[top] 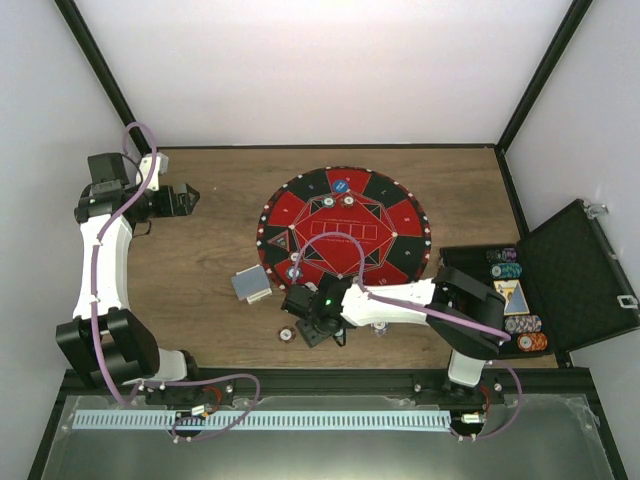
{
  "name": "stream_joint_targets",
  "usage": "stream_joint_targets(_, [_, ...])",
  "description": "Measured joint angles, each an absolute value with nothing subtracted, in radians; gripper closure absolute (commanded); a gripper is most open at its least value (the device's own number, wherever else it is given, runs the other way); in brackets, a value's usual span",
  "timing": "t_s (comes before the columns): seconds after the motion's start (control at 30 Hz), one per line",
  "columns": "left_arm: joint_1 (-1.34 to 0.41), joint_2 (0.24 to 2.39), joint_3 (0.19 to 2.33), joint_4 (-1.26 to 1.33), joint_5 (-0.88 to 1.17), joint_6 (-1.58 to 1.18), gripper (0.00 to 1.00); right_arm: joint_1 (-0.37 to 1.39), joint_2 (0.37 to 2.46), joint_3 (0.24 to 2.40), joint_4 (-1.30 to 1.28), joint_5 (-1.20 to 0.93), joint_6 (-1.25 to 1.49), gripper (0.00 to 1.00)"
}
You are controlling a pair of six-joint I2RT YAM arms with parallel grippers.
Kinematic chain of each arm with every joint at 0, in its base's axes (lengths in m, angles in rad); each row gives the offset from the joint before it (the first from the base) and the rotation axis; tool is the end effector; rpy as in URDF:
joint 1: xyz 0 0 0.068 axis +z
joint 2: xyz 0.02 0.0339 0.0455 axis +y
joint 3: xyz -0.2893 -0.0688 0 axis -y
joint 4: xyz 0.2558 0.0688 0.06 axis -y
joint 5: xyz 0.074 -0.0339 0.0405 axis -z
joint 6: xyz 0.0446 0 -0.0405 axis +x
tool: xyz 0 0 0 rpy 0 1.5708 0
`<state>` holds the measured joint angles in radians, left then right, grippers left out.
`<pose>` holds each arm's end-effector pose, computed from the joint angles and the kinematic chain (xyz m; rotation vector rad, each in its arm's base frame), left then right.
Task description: Distribute texas hold em gaming equipment
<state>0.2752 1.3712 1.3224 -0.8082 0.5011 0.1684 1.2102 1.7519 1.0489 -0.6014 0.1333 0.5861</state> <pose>0.2898 0.0596 0.3590 0.0971 2.3250 -0.3883 0.1245 0.3134 0.1644 -0.8557 2.7360 0.1812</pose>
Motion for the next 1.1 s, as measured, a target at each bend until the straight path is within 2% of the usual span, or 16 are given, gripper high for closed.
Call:
stream_joint_targets(0.17, [0.276,1.371,1.322,-0.808,0.501,0.168,0.0,1.21,1.751,1.031,-0.606,0.119,0.58,0.32])
stream_joint_targets(0.27, [0.276,1.371,1.322,-0.808,0.501,0.168,0.0,1.21,1.749,1.031,-0.606,0.114,0.58,0.35])
stream_joint_targets(0.47, [0.275,1.371,1.322,-0.805,0.499,0.169,0.0,1.21,1.748,1.031,-0.606,0.107,0.578,0.55])
stream_joint_targets(0.63, [0.275,1.371,1.322,-0.805,0.498,0.172,0.0,1.21,1.747,1.031,-0.609,0.107,0.58,0.65])
stream_joint_targets(0.73, [0.276,1.371,1.322,-0.805,0.498,0.172,0.0,1.21,1.747,1.031,-0.609,0.107,0.58,0.63])
stream_joint_targets(0.8, [0.276,1.371,1.322,-0.805,0.498,0.172,0.0,1.21,1.746,1.031,-0.612,0.108,0.58,0.51])
stream_joint_targets(0.83, [0.275,1.371,1.322,-0.805,0.498,0.172,0.0,1.21,1.745,1.031,-0.614,0.108,0.58,0.5])
stream_joint_targets(1.1, [0.276,1.371,1.322,-0.805,0.498,0.172,0.0,1.21,1.724,1.031,-0.633,0.109,0.58,0.48])
